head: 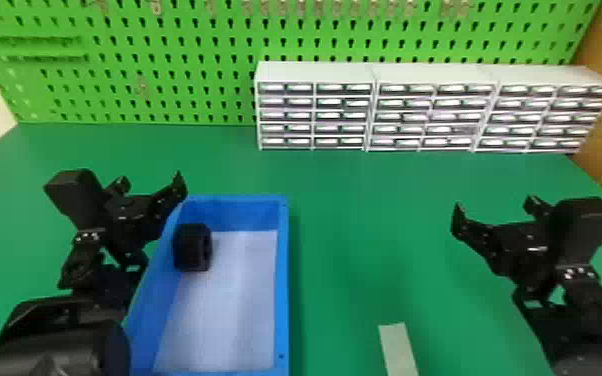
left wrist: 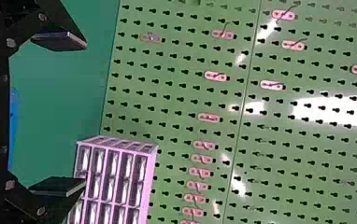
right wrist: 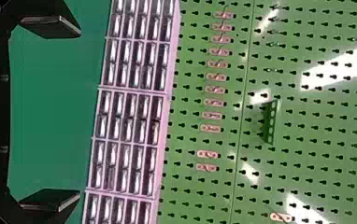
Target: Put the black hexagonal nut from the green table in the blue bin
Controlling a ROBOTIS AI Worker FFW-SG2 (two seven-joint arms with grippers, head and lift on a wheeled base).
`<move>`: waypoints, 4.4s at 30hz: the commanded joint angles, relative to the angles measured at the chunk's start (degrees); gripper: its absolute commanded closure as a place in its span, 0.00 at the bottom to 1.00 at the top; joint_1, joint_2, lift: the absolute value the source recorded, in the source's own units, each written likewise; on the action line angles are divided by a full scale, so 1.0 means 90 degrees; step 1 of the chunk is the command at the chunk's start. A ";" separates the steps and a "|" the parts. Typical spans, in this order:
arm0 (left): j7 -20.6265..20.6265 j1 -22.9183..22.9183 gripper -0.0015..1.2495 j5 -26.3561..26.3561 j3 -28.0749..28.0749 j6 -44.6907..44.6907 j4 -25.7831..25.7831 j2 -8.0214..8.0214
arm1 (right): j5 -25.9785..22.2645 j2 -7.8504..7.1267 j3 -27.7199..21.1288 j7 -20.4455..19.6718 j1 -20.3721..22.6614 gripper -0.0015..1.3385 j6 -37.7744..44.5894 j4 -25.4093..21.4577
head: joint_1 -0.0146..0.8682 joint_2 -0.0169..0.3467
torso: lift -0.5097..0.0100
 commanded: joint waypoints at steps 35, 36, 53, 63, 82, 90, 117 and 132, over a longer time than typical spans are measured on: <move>0.0000 0.0020 0.19 0.0010 -0.0019 -0.0003 0.0000 0.0000 | -0.0009 -0.0049 0.0010 0.0000 -0.0011 0.07 0.0000 0.0000 | 0.79 0.19 | 0.79; 0.0000 0.0020 0.19 0.0010 -0.0029 -0.0003 0.0000 0.0000 | -0.0009 -0.0049 0.0010 0.0000 -0.0011 0.07 0.0000 0.0000 | 0.79 0.19 | 0.79; 0.0000 0.0020 0.19 0.0020 -0.0038 -0.0003 0.0000 0.0000 | -0.0049 -0.0069 0.0020 0.0000 -0.0001 0.07 0.0000 0.0000 | 0.79 0.19 | 0.79; 0.0000 0.0020 0.19 0.0029 -0.0029 -0.0003 0.0000 0.0000 | -0.0049 -0.0069 0.0020 0.0000 0.0009 0.07 0.0000 0.0000 | 0.79 0.19 | 0.79; 0.0000 0.0029 0.19 0.0029 -0.0038 -0.0003 0.0000 0.0000 | -0.0058 -0.0079 0.0030 0.0000 0.0009 0.07 0.0000 0.0000 | 0.79 0.19 | 0.79; 0.0000 0.0029 0.19 0.0020 -0.0038 -0.0003 0.0000 0.0000 | -0.0058 -0.0079 0.0030 0.0000 -0.0001 0.07 0.0000 0.0000 | 0.79 0.19 | 0.79; 0.0000 0.0029 0.19 0.0039 -0.0038 -0.0003 0.0000 0.0000 | -0.0078 -0.0079 0.0030 0.0000 -0.0001 0.07 0.0000 0.0000 | 0.79 0.19 | 0.79; 0.0000 0.0029 0.19 0.0039 -0.0038 -0.0023 -0.0010 0.0000 | -0.0078 -0.0069 0.0010 0.0000 -0.0001 0.07 0.0000 0.0010 | 0.79 0.19 | 0.79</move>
